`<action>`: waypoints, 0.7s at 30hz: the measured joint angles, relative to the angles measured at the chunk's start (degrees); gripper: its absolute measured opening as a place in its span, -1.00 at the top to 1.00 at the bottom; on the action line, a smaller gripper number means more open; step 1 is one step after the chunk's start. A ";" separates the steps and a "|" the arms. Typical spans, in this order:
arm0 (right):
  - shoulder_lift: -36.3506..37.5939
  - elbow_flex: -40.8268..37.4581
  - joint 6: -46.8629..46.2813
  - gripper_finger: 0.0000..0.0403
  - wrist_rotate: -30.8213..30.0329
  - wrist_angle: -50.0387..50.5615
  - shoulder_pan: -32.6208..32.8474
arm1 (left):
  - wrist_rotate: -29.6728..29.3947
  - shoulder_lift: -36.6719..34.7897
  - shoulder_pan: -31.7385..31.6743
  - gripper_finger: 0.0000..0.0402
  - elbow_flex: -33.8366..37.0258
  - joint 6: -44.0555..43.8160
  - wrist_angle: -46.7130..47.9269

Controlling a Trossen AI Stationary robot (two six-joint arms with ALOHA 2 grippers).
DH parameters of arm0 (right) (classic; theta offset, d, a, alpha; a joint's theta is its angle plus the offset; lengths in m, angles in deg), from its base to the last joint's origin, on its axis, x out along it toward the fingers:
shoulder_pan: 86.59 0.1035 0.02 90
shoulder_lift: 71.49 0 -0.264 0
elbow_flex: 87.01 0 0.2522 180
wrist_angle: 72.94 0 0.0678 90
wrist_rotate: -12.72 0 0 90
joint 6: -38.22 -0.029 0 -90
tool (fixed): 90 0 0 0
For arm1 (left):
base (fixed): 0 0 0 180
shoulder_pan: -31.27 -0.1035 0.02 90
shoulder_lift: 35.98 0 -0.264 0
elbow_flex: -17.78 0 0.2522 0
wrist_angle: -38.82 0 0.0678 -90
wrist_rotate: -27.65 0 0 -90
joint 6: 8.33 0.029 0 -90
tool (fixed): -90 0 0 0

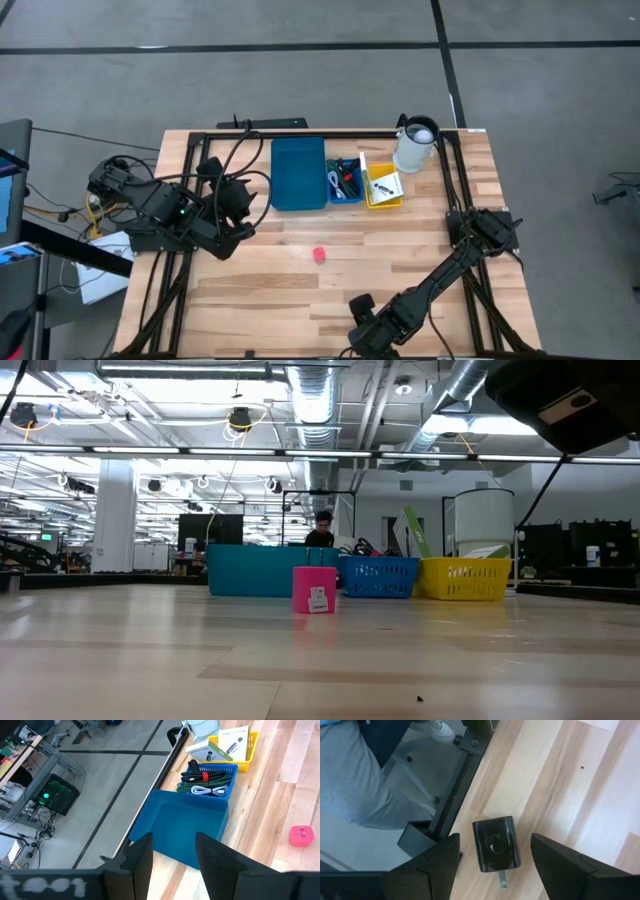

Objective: Pick and place items into bin
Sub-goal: Put the black charger adapter into the blue bin

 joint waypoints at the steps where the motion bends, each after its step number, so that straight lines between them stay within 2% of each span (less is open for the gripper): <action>1: 0.00 0.00 0.33 -0.19 -0.06 0.00 0.00 | 0.00 0.00 0.01 0.31 0.00 0.00 0.00; 21: 0.00 -0.04 0.90 -0.19 -1.92 -0.03 0.11 | 1.62 0.00 0.01 0.31 0.00 -0.09 -0.02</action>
